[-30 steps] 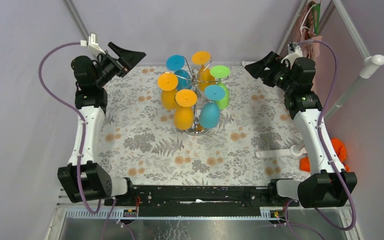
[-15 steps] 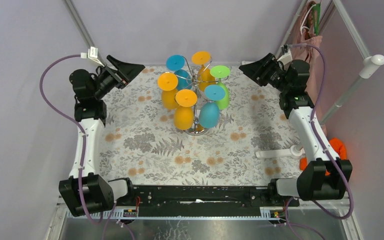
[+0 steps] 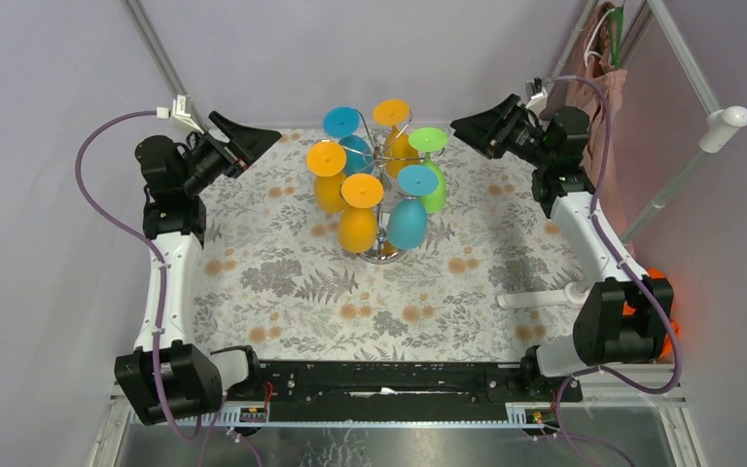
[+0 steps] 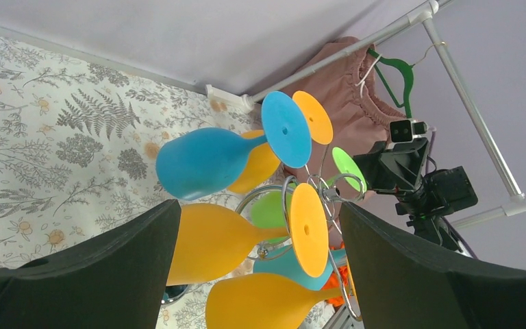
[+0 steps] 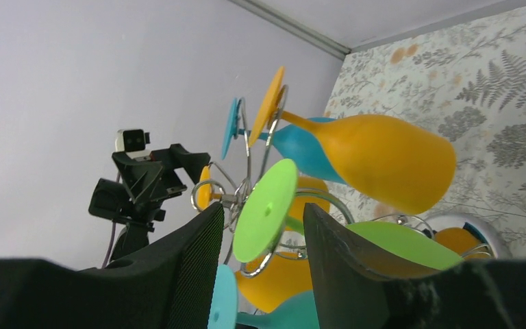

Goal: Take the wine glass off the wine glass rack

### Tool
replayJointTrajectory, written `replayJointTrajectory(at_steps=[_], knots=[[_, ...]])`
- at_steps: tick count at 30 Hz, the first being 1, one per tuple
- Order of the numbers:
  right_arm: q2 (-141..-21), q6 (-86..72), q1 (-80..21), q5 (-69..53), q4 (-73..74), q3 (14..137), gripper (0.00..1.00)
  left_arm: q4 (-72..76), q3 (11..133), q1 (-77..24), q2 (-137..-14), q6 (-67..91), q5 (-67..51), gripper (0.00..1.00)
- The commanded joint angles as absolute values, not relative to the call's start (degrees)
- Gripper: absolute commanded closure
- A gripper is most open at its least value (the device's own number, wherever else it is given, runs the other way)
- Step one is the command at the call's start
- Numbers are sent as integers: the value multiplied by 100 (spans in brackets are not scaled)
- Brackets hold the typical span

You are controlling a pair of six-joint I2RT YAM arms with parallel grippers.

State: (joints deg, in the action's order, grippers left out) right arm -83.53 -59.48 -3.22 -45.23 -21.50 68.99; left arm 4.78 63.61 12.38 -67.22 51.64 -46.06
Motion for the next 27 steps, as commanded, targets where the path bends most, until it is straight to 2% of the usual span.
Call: replayJointTrajectory(at_steps=[1,11,16,21,27], knots=[[-8441,-5929,-645,-4849,-2226,7312,47,358,6268,1284,-6719,5012,-4571,6],[-8441,-5400,-879,-4424,-1705,7212,49,282,6261,1308,-6671,4906,-4579,6],[-8429,-5207,-879,-4267,-1415,7388,54,304,6222,1310,-6667,4913,-4559,6],[-8433,-5178,-879,-4244,-1347,7326,68,351,6175,1319,-6670,4952,-4560,6],[-8313,-5261,-879,-4099,-1441,7217,76,351,6155,1320,-6673,4953,-4557,6]])
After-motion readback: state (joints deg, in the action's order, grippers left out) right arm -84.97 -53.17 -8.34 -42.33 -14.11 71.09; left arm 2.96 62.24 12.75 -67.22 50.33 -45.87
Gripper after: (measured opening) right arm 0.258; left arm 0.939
